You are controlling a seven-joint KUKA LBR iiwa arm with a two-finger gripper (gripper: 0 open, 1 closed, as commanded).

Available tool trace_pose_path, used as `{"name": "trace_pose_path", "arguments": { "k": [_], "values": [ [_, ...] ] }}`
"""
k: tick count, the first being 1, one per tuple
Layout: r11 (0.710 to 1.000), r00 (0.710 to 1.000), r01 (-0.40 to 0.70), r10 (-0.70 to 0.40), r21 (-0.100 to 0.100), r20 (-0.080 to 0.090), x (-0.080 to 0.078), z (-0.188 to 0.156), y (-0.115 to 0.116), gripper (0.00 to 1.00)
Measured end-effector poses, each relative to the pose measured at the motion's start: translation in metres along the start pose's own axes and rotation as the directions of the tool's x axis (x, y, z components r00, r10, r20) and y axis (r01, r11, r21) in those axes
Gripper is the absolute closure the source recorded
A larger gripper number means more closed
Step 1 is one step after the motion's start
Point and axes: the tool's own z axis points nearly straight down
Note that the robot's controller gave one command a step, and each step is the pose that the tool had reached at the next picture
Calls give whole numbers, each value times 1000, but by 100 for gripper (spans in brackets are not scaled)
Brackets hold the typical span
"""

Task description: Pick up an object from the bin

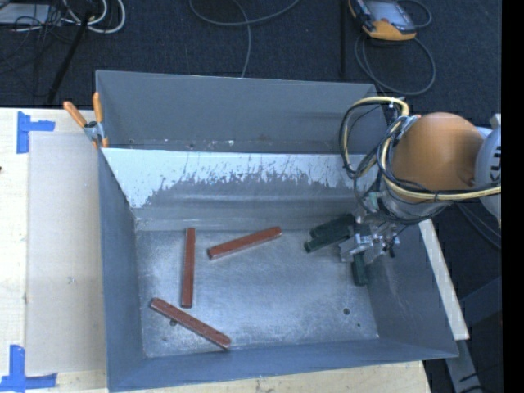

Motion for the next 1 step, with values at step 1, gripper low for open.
{"name": "trace_pose_path", "arguments": {
  "k": [1],
  "values": [
    [1000, 1000, -6, 6, -6, 7, -1, -31, -1, 100]
  ]
}}
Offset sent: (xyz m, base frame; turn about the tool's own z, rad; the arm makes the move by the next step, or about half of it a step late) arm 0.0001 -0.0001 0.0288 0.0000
